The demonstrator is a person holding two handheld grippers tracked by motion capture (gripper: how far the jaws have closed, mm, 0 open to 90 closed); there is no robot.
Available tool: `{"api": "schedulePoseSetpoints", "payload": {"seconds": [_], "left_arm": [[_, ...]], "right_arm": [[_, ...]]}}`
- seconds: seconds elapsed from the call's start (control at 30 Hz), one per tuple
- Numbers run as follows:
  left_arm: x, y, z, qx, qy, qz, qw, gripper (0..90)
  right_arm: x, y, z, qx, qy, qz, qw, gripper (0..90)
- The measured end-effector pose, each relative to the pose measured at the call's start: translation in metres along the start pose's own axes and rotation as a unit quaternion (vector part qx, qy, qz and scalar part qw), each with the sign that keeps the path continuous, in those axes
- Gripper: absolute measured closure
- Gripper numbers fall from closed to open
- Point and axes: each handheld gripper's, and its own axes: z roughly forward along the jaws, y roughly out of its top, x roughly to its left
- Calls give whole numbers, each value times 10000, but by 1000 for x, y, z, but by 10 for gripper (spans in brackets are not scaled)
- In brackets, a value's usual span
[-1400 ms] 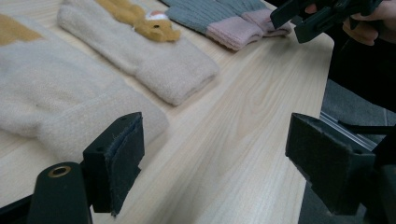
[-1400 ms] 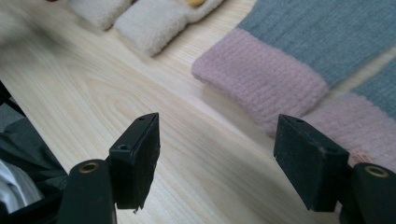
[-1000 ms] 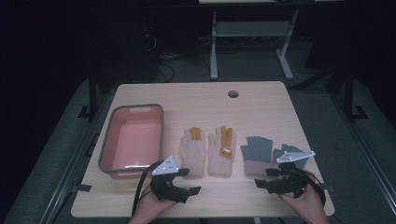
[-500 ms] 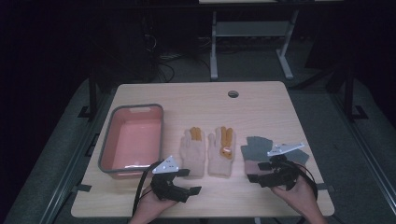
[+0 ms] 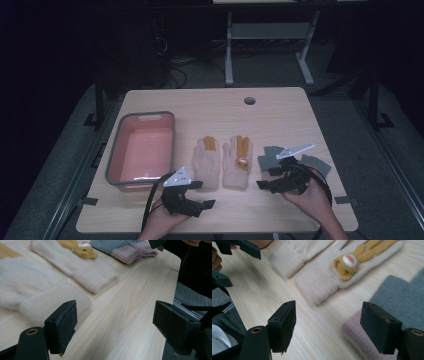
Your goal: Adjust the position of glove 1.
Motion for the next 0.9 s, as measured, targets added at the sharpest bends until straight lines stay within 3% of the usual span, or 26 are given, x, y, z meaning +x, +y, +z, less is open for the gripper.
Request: {"api": "schedulePoseSetpoints", "payload": {"seconds": [0.57, 0.9], "left_arm": [[0, 1, -1, -34, 57, 40, 10000, 192], [-1, 1, -3, -114, 76, 56, 9999, 192]], "right_arm": [[3, 31, 12, 208, 93, -217, 9995, 274], [9, 57, 20, 332, 109, -489, 9982, 292]]}}
